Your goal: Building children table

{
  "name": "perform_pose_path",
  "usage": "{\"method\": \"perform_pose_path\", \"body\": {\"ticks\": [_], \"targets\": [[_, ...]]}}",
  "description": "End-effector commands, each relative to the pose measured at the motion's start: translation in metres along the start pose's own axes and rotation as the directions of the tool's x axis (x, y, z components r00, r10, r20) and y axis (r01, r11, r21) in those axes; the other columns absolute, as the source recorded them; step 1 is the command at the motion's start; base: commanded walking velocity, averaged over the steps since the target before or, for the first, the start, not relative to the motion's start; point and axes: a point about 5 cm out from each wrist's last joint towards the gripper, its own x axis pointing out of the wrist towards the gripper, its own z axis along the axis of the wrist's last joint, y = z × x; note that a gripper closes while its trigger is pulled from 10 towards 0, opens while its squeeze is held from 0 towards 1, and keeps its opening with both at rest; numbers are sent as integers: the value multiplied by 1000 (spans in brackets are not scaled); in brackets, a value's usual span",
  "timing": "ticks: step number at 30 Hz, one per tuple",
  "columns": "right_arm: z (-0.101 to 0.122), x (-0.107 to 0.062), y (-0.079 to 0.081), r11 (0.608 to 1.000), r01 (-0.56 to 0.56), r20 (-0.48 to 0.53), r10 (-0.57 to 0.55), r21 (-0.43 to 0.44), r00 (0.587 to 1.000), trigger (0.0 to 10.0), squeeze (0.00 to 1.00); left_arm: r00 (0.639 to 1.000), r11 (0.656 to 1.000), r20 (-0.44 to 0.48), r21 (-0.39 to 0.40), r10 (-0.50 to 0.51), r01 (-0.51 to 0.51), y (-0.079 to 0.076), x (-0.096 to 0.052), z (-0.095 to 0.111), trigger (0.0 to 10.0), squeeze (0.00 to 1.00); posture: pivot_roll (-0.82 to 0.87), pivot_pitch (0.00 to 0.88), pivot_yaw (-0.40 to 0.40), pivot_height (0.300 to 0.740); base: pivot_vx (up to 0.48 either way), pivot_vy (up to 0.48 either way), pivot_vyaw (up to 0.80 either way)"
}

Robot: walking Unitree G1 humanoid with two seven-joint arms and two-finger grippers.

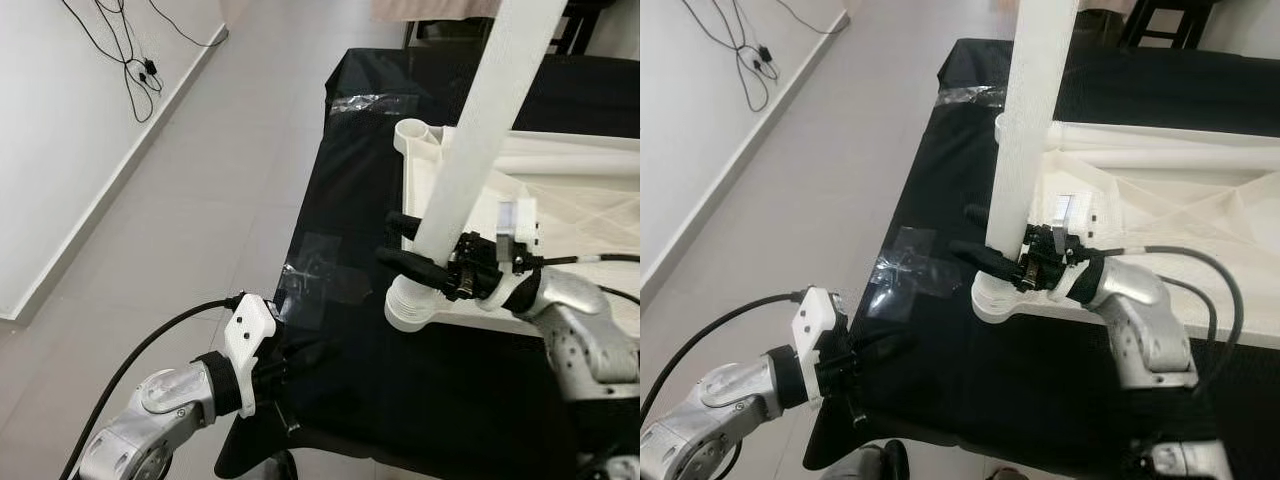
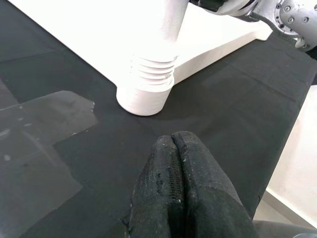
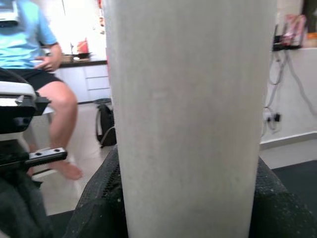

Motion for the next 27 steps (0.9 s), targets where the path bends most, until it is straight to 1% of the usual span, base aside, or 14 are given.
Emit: {"method": "perform_pose_path", "body": {"ticks": [1, 4, 7, 10, 14, 15, 16, 17, 18, 19, 20, 21, 25, 27], "targets": [[-25, -2, 6, 994, 45, -44, -41, 102, 998, 10000, 0, 1000, 1000, -14, -1, -8, 8, -2, 0, -4, 10000, 0, 91, 213, 42, 740, 0, 0, 0], [-27, -2, 2, 987, 153, -55, -151, 44, 987, 10000, 0, 1000, 1000, -15, 3, -8, 8, 0, -1, -3, 10000, 0, 89, 212, 39, 740, 0, 0, 0], [-27, -2, 2, 985, 167, -58, -165, 35, 985, 10000, 0, 1000, 1000, -15, 4, -8, 8, 0, -1, -3, 10000, 0, 89, 212, 39, 740, 0, 0, 0], [-31, -1, 10, 986, 167, -97, -166, 9, 981, 10000, 0, 1000, 1000, -14, 5, -7, 7, 0, -1, -3, 10000, 0, 86, 211, 37, 740, 0, 0, 0], [-41, 1, 21, 958, 284, -172, -284, -27, 943, 10000, 0, 1000, 1000, -14, 9, -5, 5, 1, -1, -3, 10000, 0, 85, 208, 33, 740, 0, 0, 0], [-48, -2, 20, 898, 430, -229, -439, -91, 869, 10000, 0, 1000, 1000, -14, 10, -4, 4, 2, -1, -3, 10000, 0, 84, 208, 34, 740, 0, 0, 0], [-48, -2, 20, 898, 430, -229, -439, -91, 869, 10000, 0, 1000, 1000, -14, 10, -4, 4, 2, -1, -3, 10000, 0, 84, 208, 34, 740, 0, 0, 0], [-57, -10, 16, 767, 595, -311, -642, -242, 701, 10000, 0, 1000, 1000, -14, 11, -3, 3, 2, -2, -3, 10000, 0, 84, 208, 34, 740, 0, 0, 0], [-57, -10, 16, 767, 595, -311, -642, -242, 701, 10000, 0, 1000, 1000, -14, 11, -3, 3, 2, -2, -3, 10000, 0, 84, 208, 34, 740, 0, 0, 0], [-60, -24, 19, 635, 702, -339, -770, -323, 541, 10000, 0, 1000, 1000, -13, 12, -2, 2, 3, -2, -2, 10000, 0, 77, 211, 34, 740, 0, 0, 0], [-60, -32, 23, 557, 744, -334, -827, -370, 453, 10000, 0, 1000, 1000, -13, 12, -2, 2, 4, -2, -2, 10000, 0, 68, 209, 42, 740, 0, 0, 0], [-59, -36, 27, 529, 760, -331, -844, -379, 423, 10000, 0, 1000, 1000, -13, 12, -2, 2, 4, -3, -3, 10000, 0, 64, 207, 46, 740, 0, 0, 0], [-60, -39, 25, 508, 782, -333, -853, -360, 401, 10000, 0, 1000, 1000, -12, 14, -7, 8, 4, -1, -3, 10000, 0, 65, 202, 43, 740, 0, 0, 0], [-62, -42, 22, 475, 812, -340, -867, -338, 366, 10000, 0, 1000, 1000, -8, 18, -10, 10, 5, 1, -2, 10000, 0, 62, 201, 47, 740, 0, 0, 0]]}}
